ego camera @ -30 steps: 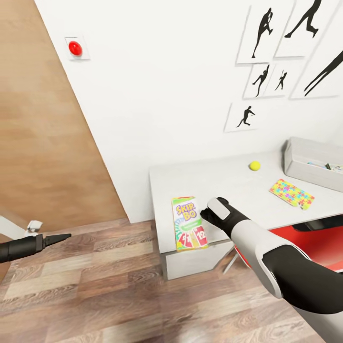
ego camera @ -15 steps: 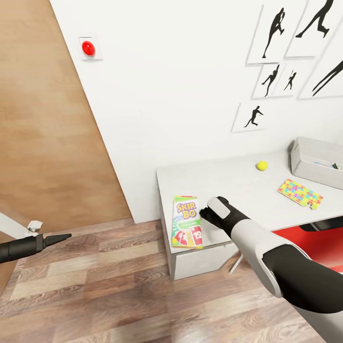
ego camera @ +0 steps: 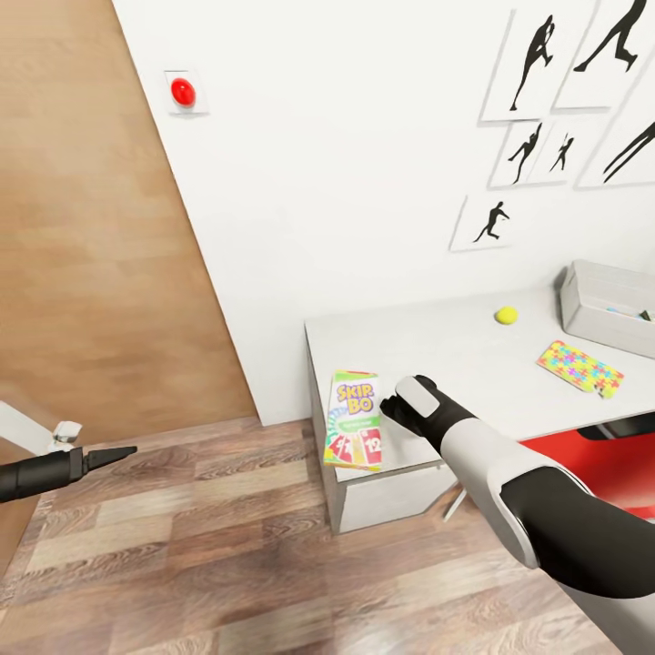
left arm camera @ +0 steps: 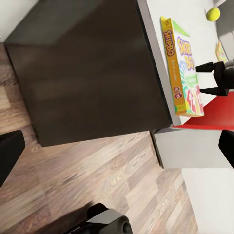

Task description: Put all the toys in the child's room - the three board games (two on the bed and one on the table), the two jigsaw puzzles on the table, and the tennis ball on the table - inside the toy box on the table in the child's room.

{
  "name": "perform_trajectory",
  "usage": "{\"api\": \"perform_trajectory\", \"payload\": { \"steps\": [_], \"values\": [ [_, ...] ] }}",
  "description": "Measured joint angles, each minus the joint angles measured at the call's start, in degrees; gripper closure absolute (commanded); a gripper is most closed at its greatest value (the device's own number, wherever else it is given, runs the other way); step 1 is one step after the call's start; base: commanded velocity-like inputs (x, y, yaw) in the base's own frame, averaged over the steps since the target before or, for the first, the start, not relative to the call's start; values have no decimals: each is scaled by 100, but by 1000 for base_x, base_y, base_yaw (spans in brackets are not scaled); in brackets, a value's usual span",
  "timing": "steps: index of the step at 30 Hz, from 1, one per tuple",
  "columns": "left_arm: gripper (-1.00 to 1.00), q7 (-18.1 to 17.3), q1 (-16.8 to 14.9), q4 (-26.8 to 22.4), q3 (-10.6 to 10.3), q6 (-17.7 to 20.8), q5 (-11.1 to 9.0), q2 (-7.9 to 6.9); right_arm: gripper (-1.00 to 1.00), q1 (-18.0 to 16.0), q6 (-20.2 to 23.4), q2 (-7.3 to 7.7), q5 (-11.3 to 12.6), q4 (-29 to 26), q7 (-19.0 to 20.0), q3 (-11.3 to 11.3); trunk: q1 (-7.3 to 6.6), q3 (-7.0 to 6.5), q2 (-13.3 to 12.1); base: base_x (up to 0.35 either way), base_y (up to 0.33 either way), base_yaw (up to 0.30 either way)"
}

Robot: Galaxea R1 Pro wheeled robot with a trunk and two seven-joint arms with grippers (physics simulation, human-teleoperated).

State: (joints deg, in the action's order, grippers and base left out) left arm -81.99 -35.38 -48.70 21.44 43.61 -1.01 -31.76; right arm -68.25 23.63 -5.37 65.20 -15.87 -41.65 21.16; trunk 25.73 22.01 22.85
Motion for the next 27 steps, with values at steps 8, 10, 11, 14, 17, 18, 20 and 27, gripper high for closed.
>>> {"api": "perform_trajectory", "payload": {
  "steps": [8,10,11,14,17,18,20,27],
  "values": [
    [-100,0,2,0,0,0,-1,4,-100,0,6,-4,-7,3,-2,1,0,0,0,-1,97,0],
    [-100,0,2,0,0,0,-1,4,-100,0,10,-1,-12,5,-4,3,0,0,1,0,13,0],
    [-100,0,2,0,0,0,-1,4,-100,0,11,-2,-16,6,-5,6,0,0,0,0,7,0],
    [-100,0,2,0,-4,0,-1,4,-100,0,3,0,-9,4,1,3,0,0,0,-43,28,0],
    [-100,0,1,0,-6,0,1,5,-100,-12,-16,-1,46,7,12,-26,2,0,-1,-127,95,0],
    [-100,0,1,0,-7,0,1,8,-100,0,-18,-1,36,-9,11,-18,1,0,0,-62,47,0],
    [-100,0,1,1,-5,0,0,23,-100,-3,-21,-1,42,-9,9,-19,1,0,-1,-33,24,0],
    [-100,0,1,1,0,0,0,39,-100,-3,-13,0,44,-9,7,-25,0,0,0,-6,4,0]
  ]
}}
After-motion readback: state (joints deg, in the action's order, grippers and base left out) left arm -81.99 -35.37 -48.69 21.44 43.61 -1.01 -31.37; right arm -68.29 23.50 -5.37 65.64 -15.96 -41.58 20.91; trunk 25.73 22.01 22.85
